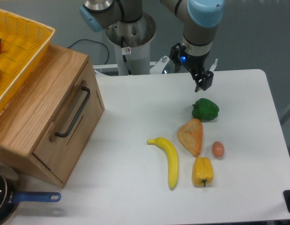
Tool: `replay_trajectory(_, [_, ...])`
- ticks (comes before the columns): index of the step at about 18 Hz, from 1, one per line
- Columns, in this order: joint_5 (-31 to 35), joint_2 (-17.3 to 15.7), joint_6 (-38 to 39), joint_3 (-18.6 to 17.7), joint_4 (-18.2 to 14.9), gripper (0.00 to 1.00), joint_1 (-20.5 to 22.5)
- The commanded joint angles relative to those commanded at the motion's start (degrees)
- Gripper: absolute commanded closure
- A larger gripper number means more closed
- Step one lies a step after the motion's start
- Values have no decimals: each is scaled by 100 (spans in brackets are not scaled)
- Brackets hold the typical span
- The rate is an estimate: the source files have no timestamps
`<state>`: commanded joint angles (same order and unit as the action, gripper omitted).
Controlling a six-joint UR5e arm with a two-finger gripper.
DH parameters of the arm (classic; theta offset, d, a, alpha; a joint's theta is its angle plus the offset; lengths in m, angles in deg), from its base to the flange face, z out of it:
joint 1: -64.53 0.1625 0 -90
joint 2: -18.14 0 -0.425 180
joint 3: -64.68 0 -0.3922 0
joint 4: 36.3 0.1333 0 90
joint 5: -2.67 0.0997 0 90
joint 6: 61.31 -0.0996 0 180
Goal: Slide the top drawer open
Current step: 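Move the gripper toward the black handle of the wooden drawer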
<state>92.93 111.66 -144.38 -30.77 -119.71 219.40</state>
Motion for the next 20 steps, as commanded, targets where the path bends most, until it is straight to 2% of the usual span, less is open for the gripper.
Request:
replay_trajectory(7, [-9, 62, 862, 26, 0, 0, -211])
replay_trajectory(9, [-17, 62, 1458, 26, 26, 0, -255])
replay_trajectory(13, [-264, 184, 2468, 79, 465, 0, -492])
replay_trajectory(16, [-255, 360, 3147, 298, 457, 0, -746])
replay_trajectory(20, [-429, 422, 3955, 343, 466, 0, -957])
